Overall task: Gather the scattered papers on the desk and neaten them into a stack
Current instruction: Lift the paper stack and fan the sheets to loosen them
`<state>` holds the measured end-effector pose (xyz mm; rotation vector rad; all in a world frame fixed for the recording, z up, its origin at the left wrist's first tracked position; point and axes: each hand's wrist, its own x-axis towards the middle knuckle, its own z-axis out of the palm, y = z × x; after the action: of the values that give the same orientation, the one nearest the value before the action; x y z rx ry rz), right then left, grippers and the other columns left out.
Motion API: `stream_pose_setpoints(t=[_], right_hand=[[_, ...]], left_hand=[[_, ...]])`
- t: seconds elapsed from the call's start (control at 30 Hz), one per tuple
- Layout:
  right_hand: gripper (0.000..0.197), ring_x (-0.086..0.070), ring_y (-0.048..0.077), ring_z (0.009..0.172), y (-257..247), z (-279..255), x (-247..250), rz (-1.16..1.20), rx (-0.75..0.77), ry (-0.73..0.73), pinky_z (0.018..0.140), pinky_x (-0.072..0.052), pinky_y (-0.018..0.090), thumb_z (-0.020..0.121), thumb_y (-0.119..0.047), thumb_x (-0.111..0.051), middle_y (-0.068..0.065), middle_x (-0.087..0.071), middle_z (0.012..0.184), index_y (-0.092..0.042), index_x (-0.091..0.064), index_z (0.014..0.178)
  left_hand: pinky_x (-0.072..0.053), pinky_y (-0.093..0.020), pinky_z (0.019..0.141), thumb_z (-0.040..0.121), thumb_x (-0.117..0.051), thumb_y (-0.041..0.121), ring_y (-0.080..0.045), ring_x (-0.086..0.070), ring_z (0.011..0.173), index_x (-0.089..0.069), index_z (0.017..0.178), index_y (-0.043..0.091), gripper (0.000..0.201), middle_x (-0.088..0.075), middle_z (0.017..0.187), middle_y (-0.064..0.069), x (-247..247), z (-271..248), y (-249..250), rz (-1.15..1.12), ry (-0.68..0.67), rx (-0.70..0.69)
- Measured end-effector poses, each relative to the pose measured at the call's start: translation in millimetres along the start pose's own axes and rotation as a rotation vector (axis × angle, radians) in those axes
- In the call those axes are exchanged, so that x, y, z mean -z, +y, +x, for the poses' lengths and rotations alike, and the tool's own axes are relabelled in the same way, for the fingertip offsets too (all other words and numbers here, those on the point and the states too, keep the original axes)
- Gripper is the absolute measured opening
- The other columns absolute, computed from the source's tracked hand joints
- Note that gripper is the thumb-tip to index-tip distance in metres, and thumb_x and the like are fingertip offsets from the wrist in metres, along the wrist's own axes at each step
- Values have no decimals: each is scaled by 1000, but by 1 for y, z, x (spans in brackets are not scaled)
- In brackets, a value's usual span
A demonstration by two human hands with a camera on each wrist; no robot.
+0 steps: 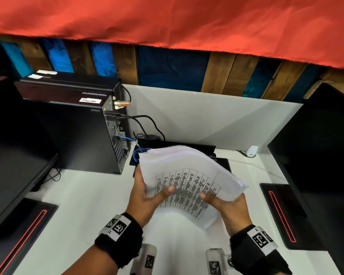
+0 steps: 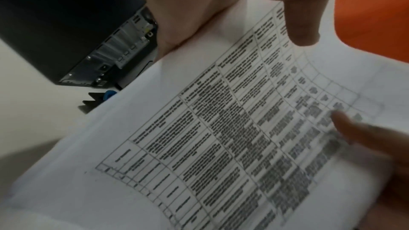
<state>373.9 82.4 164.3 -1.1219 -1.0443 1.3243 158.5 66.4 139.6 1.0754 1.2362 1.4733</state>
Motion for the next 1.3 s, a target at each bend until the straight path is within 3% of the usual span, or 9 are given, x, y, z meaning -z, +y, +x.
stream_pose_setpoints(t=[0.27,0.47,0.57,0.63,0.73,0.87,1.0,1.07,1.3], right_hand=[[39,-74,22,90,2,5,6,-17,9,46,76,-60,29,65,13,-77,8,-78,93,-13,-73,94],[42,-74,26,92,2,11,15,-58,19,2,82,-59,36,56,3,-82,12,-77,95,-8,-73,95],[46,-74,24,89,1,14,20,-48,12,-31,78,-60,34,44,-18,-91,11,-77,94,-13,-77,87],[54,-74,23,87,1,16,24,-45,1,-44,71,-59,29,37,-26,-94,12,-77,93,-13,-77,87],[44,-74,25,90,-1,18,26,-49,-8,-47,70,-58,26,49,-5,-86,11,-78,93,-11,-75,91],[41,-73,24,94,-4,17,20,-54,19,8,81,-59,35,64,7,-79,10,-77,97,-8,-72,101],[36,-73,23,93,-6,16,15,-60,21,38,86,-58,39,67,8,-78,8,-77,97,-11,-73,98],[37,-74,22,93,-6,15,12,-71,18,34,86,-58,37,67,8,-78,7,-77,97,-13,-73,97],[37,-74,20,92,-5,12,12,-74,1,43,81,-59,27,67,5,-79,7,-78,97,-7,-72,101]], left_hand=[[-46,-26,102,73,-79,11,-7,-54,125,-25,147,18,92,-59,133,7,1,9,12,-3,-80,-34],[-51,-21,92,53,-90,21,-17,-57,123,-26,146,16,114,-63,128,-1,4,19,18,-58,-131,18],[-40,-36,109,45,-93,40,-15,-46,135,-16,152,29,132,-48,145,3,5,26,20,-5,-239,41],[-34,-38,113,43,-93,41,-10,-40,138,-20,149,37,128,-43,148,8,5,29,20,33,-277,44],[-43,-31,107,40,-94,39,-13,-49,132,-26,144,38,124,-56,136,12,4,32,21,-11,-195,57],[-54,-27,91,49,-92,13,-19,-63,116,-42,133,27,99,-65,123,-6,-9,28,27,23,-112,26],[-51,-37,95,59,-81,50,-20,-60,114,-45,131,30,83,-58,122,-3,-19,24,57,-11,151,-124],[-48,-30,96,71,-68,55,-14,-60,108,-48,130,25,70,-61,114,-1,-28,26,74,3,241,-186],[-47,-36,98,91,-56,17,-17,-64,102,-56,120,16,29,-71,105,-4,-34,42,81,-29,318,-52]])
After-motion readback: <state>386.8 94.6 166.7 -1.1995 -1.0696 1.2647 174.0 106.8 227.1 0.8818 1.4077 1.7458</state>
